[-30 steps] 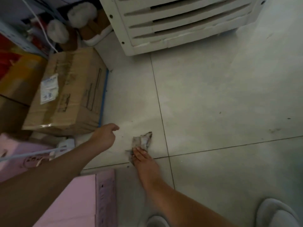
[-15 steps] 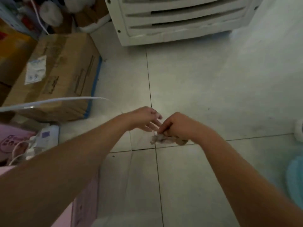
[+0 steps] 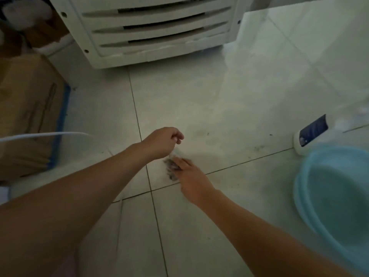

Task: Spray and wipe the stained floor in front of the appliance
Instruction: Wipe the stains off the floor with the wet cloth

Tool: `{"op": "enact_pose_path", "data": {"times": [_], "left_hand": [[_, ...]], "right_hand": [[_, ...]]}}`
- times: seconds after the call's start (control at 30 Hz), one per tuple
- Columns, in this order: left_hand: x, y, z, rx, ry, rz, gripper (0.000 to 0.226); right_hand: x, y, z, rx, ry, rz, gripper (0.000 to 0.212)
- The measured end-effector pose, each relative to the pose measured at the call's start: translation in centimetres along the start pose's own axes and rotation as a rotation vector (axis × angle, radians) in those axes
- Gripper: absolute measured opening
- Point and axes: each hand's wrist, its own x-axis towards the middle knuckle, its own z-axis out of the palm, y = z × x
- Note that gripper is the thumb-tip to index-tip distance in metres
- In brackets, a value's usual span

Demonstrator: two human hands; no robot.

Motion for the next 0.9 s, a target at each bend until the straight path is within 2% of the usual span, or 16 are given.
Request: {"op": "enact_pose_path", "data": {"times": [0.13,0.3,0.43,0.53,0.7,0.8,0.9], "left_hand": [[0.0,1.5,0.9,0.071,-0.02,0.049,0.028],[0.1,5.1,1.9,0.077,-0.056,0.157,0.028],[-0.2,6.9,2.6,0.047,-0.081,0.201,0.027],[-0.8,7.2,2.1,0.04,-0.047,0.245,0.027],[-1.0,5.9,-0.3,0.015,0.055,0.204,0.025],[-0.9,5.2,-1.5,-0.016,0.095,0.163,0.025],[-0.5,5.2,-2.0,0.004,0.112,0.144,0.025]], "right_hand": [[-1.3,0.8,0.6,-0.098,0.155,0.102,0.037],[-7.2,9.7,-1.1,-0.023,0.403,0.438,0.045],[-6.2,16.6,-5.7,-0.068,0.567,0.808,0.035],[-4.6,20.1,-7.7,-0.115,0.607,0.974,0.033],[-4.6,22.8,-8.6,-0.078,0.664,0.999,0.03],[-2.8,21.3,-9.3,-0.045,0.728,1.044,0.026],[1.6,16.2,-7.1,-0.009,0.665,0.735,0.025]]}}
